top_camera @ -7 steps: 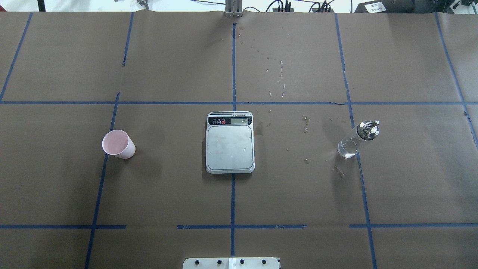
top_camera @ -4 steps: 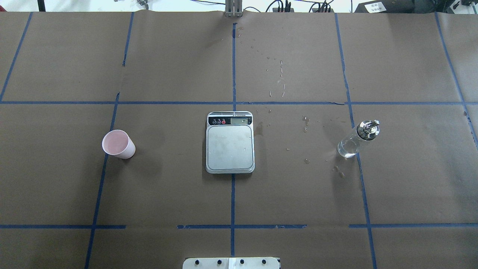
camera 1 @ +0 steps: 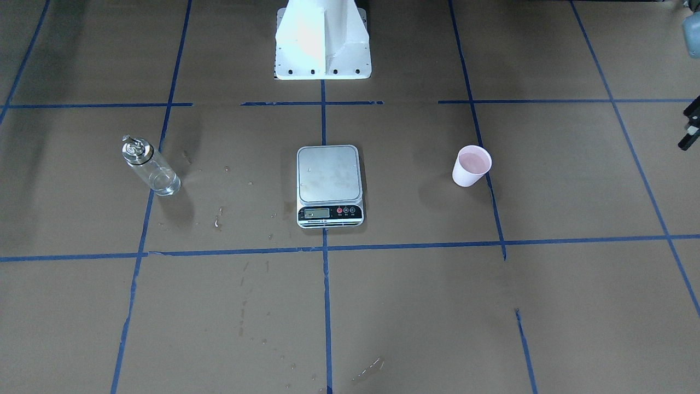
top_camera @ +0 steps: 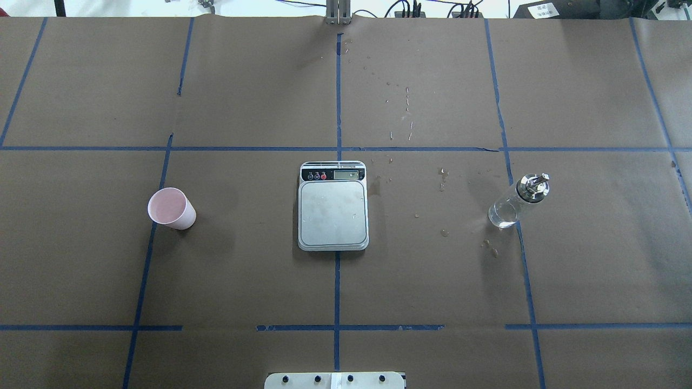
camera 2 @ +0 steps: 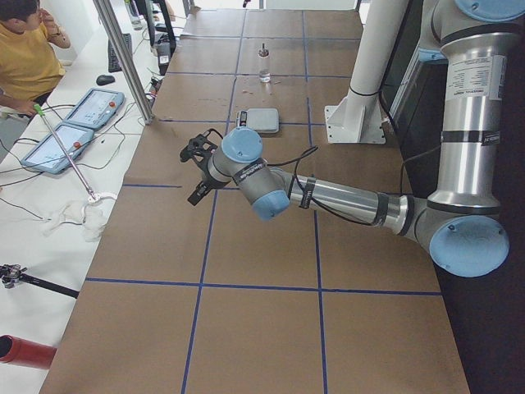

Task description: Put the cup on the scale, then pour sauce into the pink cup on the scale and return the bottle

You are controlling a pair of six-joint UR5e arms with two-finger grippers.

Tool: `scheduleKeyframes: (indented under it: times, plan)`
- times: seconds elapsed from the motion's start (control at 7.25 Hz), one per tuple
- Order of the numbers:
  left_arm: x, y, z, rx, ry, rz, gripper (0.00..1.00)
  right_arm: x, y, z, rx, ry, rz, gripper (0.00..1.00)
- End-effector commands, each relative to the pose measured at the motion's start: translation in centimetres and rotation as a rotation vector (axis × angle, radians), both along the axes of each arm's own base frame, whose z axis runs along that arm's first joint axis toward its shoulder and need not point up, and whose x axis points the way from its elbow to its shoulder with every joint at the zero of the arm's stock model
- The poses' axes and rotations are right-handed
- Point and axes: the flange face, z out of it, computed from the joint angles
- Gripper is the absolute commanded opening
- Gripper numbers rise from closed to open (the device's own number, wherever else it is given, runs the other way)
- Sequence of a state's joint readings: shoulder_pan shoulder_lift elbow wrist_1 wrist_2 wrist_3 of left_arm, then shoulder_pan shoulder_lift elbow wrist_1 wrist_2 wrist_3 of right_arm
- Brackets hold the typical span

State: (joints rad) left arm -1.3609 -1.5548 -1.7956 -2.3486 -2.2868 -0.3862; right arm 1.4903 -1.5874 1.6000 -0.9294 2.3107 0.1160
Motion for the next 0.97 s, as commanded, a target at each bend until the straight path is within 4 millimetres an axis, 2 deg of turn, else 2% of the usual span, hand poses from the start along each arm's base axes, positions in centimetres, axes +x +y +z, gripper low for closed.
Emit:
scheduleKeyframes:
  times: [0.0,0.28,0.41,0.55,0.69,0.83]
  plan:
    - [9.0,1.6,-3.9,-0.155,0.108,-0.105,0.94,-0.1,0.6,0.7,-0.012,0.0,0.002,1.0]
    - [16.8,4.1,-5.4,-0.328,0.184,-0.176,0.56,-0.1,1.3,1.4,-0.024,0.003,0.0,1.0]
    - [19.8,5.5,-6.3,-0.372,0.202,-0.203,0.53,-0.1,1.6,1.5,-0.026,0.002,0.0,1.0]
    - [22.1,6.4,-5.8,-0.393,0.169,-0.224,0.53,0.0,1.5,1.5,-0.026,0.003,0.0,1.0]
    - [24.1,7.0,-5.2,-0.406,0.12,-0.249,0.52,0.0,1.5,1.5,-0.026,0.003,0.0,1.0]
    - [25.1,7.4,-5.1,-0.422,0.103,-0.245,0.48,0.0,1.5,1.5,-0.026,0.003,0.0,1.0]
